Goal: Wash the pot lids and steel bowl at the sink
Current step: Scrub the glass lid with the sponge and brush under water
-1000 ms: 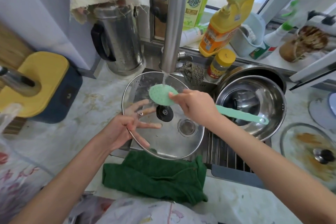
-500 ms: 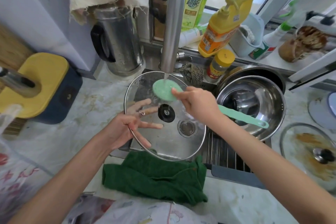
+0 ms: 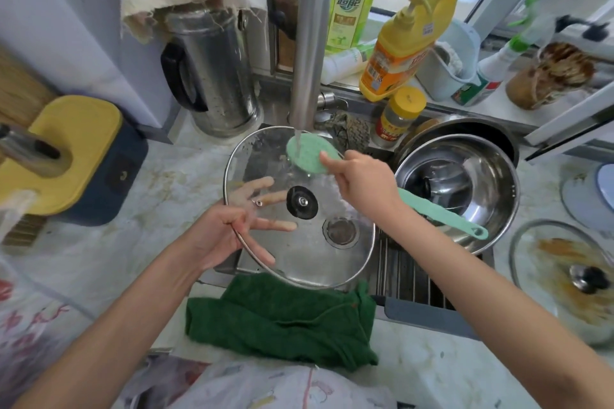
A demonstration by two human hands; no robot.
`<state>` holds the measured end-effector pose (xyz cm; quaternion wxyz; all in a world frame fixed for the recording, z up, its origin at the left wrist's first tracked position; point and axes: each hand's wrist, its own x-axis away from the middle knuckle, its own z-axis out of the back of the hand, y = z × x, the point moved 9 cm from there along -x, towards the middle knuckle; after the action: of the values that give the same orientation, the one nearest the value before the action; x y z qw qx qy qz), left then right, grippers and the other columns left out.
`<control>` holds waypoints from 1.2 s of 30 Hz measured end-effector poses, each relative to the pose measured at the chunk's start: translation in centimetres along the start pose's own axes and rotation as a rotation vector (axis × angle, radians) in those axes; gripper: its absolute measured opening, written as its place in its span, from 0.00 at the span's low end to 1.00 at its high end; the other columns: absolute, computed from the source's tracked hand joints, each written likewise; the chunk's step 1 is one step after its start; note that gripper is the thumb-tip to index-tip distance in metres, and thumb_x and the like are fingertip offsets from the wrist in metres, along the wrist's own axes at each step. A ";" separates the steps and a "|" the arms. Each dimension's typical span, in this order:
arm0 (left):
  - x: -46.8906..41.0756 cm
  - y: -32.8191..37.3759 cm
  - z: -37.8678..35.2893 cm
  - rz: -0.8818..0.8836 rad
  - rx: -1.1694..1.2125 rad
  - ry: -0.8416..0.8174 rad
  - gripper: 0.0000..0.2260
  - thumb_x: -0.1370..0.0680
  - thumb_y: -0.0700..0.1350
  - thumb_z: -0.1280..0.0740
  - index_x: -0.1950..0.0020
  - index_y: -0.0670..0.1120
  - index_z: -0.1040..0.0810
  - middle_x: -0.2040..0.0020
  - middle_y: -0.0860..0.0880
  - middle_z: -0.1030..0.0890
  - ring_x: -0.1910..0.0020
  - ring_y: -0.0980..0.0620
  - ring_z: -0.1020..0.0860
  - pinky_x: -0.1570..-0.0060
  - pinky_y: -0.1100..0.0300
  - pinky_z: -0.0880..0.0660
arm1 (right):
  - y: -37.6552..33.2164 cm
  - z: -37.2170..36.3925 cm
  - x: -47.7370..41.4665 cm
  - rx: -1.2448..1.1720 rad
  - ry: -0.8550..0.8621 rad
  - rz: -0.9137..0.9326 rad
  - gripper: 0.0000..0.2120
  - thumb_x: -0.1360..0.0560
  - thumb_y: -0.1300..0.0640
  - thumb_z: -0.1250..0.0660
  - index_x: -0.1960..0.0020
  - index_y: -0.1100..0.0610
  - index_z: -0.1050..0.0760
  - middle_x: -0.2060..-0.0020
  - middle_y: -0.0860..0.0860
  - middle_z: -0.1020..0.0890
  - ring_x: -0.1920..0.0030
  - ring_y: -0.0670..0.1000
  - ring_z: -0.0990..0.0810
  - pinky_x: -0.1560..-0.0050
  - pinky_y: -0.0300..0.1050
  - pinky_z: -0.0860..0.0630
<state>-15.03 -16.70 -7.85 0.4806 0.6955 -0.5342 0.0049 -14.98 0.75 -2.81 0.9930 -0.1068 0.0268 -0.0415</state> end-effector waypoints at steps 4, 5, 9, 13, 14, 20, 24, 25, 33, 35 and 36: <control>0.0 0.0 0.2 -0.018 -0.005 0.011 0.35 0.34 0.32 0.47 0.26 0.48 0.36 0.32 0.45 0.25 0.42 0.34 0.21 0.67 0.42 0.19 | -1.3 0.0 0.7 -0.054 0.014 0.055 0.18 0.25 0.61 0.33 0.37 0.50 0.22 0.70 0.51 0.32 0.76 0.56 0.30 0.75 0.42 0.38; 0.0 0.1 0.1 -0.019 -0.006 0.008 0.35 0.34 0.32 0.47 0.26 0.48 0.36 0.32 0.45 0.25 0.42 0.34 0.21 0.68 0.43 0.19 | -1.4 0.0 0.7 -0.058 0.023 0.062 0.17 0.25 0.61 0.33 0.37 0.50 0.21 0.70 0.50 0.33 0.77 0.56 0.30 0.75 0.41 0.39; 0.0 -0.3 -0.3 -0.007 0.003 -0.001 0.38 0.37 0.33 0.46 0.27 0.48 0.36 0.34 0.47 0.23 0.42 0.35 0.21 0.67 0.41 0.19 | -0.4 0.2 0.1 -0.036 -0.005 0.015 0.16 0.20 0.56 0.41 0.34 0.47 0.24 0.67 0.50 0.31 0.68 0.58 0.26 0.70 0.45 0.37; 0.1 0.2 -0.4 -0.024 -0.016 -0.007 0.40 0.40 0.32 0.46 0.27 0.48 0.35 0.34 0.47 0.23 0.42 0.35 0.21 0.70 0.42 0.19 | -0.4 0.6 -0.2 -0.037 -0.046 0.041 0.16 0.18 0.53 0.45 0.37 0.47 0.22 0.68 0.49 0.31 0.69 0.53 0.31 0.71 0.42 0.39; 0.1 0.2 -0.3 -0.023 -0.012 -0.007 0.39 0.39 0.32 0.46 0.27 0.48 0.35 0.34 0.47 0.23 0.42 0.35 0.21 0.69 0.42 0.19 | 0.4 0.7 -0.6 -0.004 -0.050 0.005 0.18 0.17 0.51 0.48 0.38 0.48 0.21 0.68 0.49 0.30 0.69 0.53 0.31 0.71 0.43 0.39; 0.1 0.2 0.0 -0.029 -0.050 0.013 0.41 0.40 0.33 0.46 0.25 0.48 0.37 0.33 0.48 0.24 0.42 0.37 0.21 0.68 0.42 0.19 | -0.6 0.2 0.1 -0.022 -0.127 0.055 0.18 0.17 0.50 0.48 0.36 0.46 0.23 0.67 0.50 0.28 0.67 0.54 0.28 0.72 0.43 0.41; 0.4 -0.2 0.2 -0.013 -0.078 0.032 0.42 0.40 0.33 0.45 0.25 0.49 0.37 0.31 0.47 0.27 0.42 0.39 0.20 0.68 0.43 0.19 | -0.6 0.1 0.3 -0.042 -0.142 0.032 0.18 0.18 0.48 0.48 0.39 0.46 0.21 0.71 0.48 0.31 0.68 0.54 0.30 0.69 0.44 0.37; 0.4 -0.1 0.3 -0.013 -0.083 0.034 0.42 0.40 0.33 0.45 0.25 0.49 0.37 0.31 0.47 0.28 0.42 0.39 0.20 0.68 0.43 0.19 | -1.0 0.0 0.5 -0.077 -0.156 0.043 0.16 0.18 0.48 0.46 0.38 0.44 0.22 0.69 0.49 0.28 0.67 0.55 0.28 0.68 0.44 0.36; 0.4 0.2 0.1 -0.029 -0.076 0.027 0.40 0.40 0.32 0.44 0.26 0.50 0.36 0.31 0.47 0.27 0.42 0.38 0.20 0.68 0.43 0.19 | -0.7 -0.7 0.4 -0.150 -0.152 -0.038 0.14 0.19 0.48 0.42 0.39 0.43 0.21 0.63 0.51 0.18 0.63 0.57 0.21 0.64 0.50 0.24; 0.5 -0.1 -0.1 -0.016 -0.069 0.019 0.40 0.40 0.32 0.45 0.26 0.49 0.36 0.31 0.47 0.27 0.42 0.38 0.21 0.66 0.41 0.20 | 0.6 -0.6 0.0 -0.128 -0.117 -0.120 0.16 0.19 0.47 0.43 0.41 0.48 0.19 0.63 0.51 0.18 0.65 0.55 0.21 0.65 0.50 0.23; 0.5 -0.2 -0.1 -0.015 -0.070 0.018 0.41 0.40 0.32 0.46 0.26 0.49 0.37 0.31 0.47 0.27 0.42 0.38 0.21 0.65 0.41 0.20 | 1.0 -0.8 0.1 -0.143 -0.105 -0.137 0.16 0.19 0.47 0.43 0.42 0.49 0.18 0.65 0.51 0.18 0.67 0.54 0.22 0.67 0.49 0.25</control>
<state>-14.60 -17.00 -7.66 0.5095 0.6820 -0.5246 -0.0113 -14.90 1.53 -3.79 0.9777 -0.1811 -0.0295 -0.1019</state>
